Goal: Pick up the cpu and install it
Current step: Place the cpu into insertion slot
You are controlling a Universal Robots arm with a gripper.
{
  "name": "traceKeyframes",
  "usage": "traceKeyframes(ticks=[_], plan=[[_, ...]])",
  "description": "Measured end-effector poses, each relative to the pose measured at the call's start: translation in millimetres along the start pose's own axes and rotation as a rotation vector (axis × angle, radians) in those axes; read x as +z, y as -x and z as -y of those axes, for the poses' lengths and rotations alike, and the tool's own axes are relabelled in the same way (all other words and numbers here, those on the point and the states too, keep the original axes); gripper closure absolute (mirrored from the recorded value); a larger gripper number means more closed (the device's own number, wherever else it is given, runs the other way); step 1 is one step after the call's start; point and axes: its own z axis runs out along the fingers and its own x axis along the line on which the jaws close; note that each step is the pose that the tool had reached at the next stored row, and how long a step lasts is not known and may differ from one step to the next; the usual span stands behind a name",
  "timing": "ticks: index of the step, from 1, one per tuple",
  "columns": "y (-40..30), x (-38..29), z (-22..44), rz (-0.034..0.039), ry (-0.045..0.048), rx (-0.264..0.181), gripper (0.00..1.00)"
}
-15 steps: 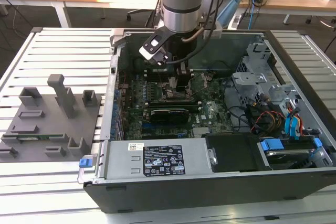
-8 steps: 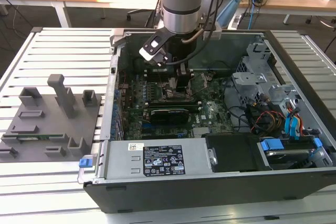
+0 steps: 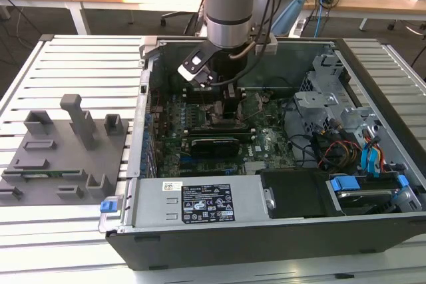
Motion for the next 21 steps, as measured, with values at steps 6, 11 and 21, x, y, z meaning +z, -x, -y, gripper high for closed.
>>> traceKeyframes(ticks=[6,11,21], plan=[[-2.8,8.5,0.6,0.0066,-0.0001,-0.003,0.45],[-2.8,9.0,1.5,0.0066,0.0000,-0.003,0.45],[-3.0,13.7,3.2,0.0073,-0.0004,0.003,0.45]])
